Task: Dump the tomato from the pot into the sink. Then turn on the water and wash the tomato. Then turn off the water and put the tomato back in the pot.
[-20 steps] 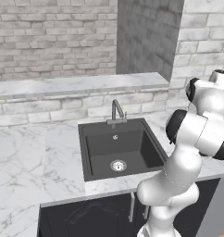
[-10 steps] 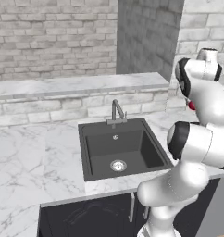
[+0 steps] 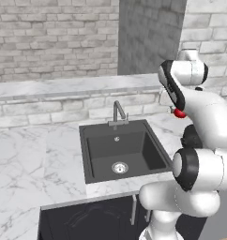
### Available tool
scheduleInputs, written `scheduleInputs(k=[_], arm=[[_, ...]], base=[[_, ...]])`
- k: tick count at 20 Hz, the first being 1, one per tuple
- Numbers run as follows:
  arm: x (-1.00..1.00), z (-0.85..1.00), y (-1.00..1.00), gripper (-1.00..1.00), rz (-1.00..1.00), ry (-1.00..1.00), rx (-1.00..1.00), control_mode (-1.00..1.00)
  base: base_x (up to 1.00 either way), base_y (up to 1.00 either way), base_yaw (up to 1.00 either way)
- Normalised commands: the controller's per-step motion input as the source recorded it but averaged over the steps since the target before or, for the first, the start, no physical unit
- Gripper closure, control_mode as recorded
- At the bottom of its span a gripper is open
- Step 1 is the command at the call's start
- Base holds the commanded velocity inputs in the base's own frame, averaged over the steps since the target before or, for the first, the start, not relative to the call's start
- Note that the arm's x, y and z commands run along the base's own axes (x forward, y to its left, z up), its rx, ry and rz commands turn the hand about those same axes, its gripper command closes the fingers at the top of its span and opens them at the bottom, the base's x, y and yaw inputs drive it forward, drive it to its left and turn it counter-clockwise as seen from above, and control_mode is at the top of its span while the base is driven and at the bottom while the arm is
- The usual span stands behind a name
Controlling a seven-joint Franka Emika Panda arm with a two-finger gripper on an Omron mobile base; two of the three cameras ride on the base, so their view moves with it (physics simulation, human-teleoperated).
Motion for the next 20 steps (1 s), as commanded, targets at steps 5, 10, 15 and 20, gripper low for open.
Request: scheduleInputs(k=[5, 10, 15, 20], arm=[[-0.22, -0.31, 0.89, 1.00, 0.02, 0.02, -0.01, -1.00], [-0.15, -0.32, 0.87, 1.00, 0.00, 0.00, 0.00, -1.00], [-0.12, -0.68, 0.67, 1.00, 0.00, -0.03, 0.00, -1.00], [0.00, -0.51, 0.51, 1.00, 0.00, -0.21, 0.00, -1.00]], base=[[0.00, 0.00, 0.00], [0.00, 0.00, 0.00], [0.00, 0.00, 0.00], [0.00, 0.00, 0.00]])
